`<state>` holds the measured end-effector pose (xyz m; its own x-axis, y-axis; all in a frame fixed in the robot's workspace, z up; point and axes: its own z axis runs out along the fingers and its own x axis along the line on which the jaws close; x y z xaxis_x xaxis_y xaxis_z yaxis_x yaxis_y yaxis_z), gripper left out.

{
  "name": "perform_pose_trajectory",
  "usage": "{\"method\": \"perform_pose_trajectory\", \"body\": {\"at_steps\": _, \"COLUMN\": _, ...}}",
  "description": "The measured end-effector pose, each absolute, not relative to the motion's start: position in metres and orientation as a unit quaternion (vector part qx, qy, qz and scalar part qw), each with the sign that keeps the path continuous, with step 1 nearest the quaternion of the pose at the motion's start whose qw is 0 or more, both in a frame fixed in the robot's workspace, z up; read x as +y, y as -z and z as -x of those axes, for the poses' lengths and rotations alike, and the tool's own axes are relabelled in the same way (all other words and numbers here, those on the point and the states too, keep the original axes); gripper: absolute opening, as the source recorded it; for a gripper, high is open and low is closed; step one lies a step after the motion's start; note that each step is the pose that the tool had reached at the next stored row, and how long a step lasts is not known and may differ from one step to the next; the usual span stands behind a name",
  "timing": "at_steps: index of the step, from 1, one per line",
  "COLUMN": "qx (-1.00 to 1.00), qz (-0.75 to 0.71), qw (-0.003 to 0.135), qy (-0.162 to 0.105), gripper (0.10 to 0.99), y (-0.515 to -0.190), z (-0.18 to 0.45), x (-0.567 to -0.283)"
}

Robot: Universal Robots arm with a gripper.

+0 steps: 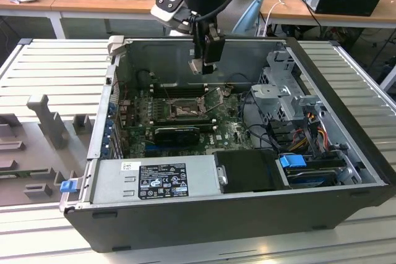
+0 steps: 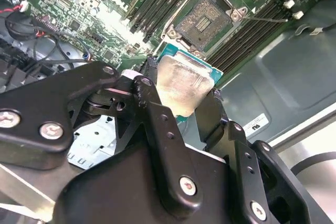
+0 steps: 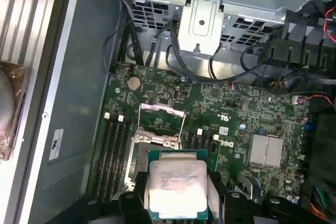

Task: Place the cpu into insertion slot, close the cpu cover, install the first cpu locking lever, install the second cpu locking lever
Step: 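Place the cpu into insertion slot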

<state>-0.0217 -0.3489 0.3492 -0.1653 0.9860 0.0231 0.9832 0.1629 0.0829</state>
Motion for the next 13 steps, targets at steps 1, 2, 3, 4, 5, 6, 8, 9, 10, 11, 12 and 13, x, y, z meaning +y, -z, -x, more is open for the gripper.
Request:
{"method": "perform_pose_trajectory", "body": {"at_steps": 1, "qx": 0.76, "qz": -0.649, "qw": 0.018, "qy": -0.039, "gripper": 0.529, "y": -0.349, "z": 0.022, "x": -0.349}}
{"method": "perform_pose_trajectory", "body": {"at_steps": 2, "qx": 0.757, "qz": -0.652, "qw": 0.018, "qy": -0.039, "gripper": 0.529, "y": -0.349, "z": 0.022, "x": -0.349}}
{"method": "perform_pose_trajectory", "body": {"at_steps": 3, "qx": 0.752, "qz": -0.658, "qw": 0.019, "qy": -0.039, "gripper": 0.529, "y": -0.349, "z": 0.022, "x": -0.349}}
{"method": "perform_pose_trajectory", "body": {"at_steps": 4, "qx": 0.746, "qz": -0.665, "qw": 0.019, "qy": -0.039, "gripper": 0.529, "y": -0.348, "z": 0.022, "x": -0.349}}
{"method": "perform_pose_trajectory", "body": {"at_steps": 5, "qx": 0.739, "qz": -0.672, "qw": 0.019, "qy": -0.038, "gripper": 0.529, "y": -0.346, "z": 0.022, "x": -0.349}}
{"method": "perform_pose_trajectory", "body": {"at_steps": 6, "qx": 0.733, "qz": -0.679, "qw": 0.019, "qy": -0.038, "gripper": 0.529, "y": -0.343, "z": 0.022, "x": -0.349}}
{"method": "perform_pose_trajectory", "body": {"at_steps": 8, "qx": 0.723, "qz": -0.69, "qw": 0.02, "qy": -0.037, "gripper": 0.529, "y": -0.337, "z": 0.022, "x": -0.349}}
{"method": "perform_pose_trajectory", "body": {"at_steps": 9, "qx": 0.722, "qz": -0.691, "qw": 0.02, "qy": -0.037, "gripper": 0.529, "y": -0.334, "z": 0.022, "x": -0.349}}
{"method": "perform_pose_trajectory", "body": {"at_steps": 10, "qx": 0.722, "qz": -0.691, "qw": 0.019, "qy": -0.037, "gripper": 0.529, "y": -0.331, "z": 0.022, "x": -0.349}}
{"method": "perform_pose_trajectory", "body": {"at_steps": 11, "qx": 0.722, "qz": -0.691, "qw": 0.019, "qy": -0.037, "gripper": 0.529, "y": -0.329, "z": 0.022, "x": -0.349}}
{"method": "perform_pose_trajectory", "body": {"at_steps": 12, "qx": 0.722, "qz": -0.691, "qw": 0.019, "qy": -0.037, "gripper": 0.529, "y": -0.327, "z": 0.022, "x": -0.349}}
{"method": "perform_pose_trajectory", "body": {"at_steps": 13, "qx": 0.722, "qz": -0.691, "qw": 0.02, "qy": -0.037, "gripper": 0.529, "y": -0.323, "z": 0.022, "x": -0.348}}
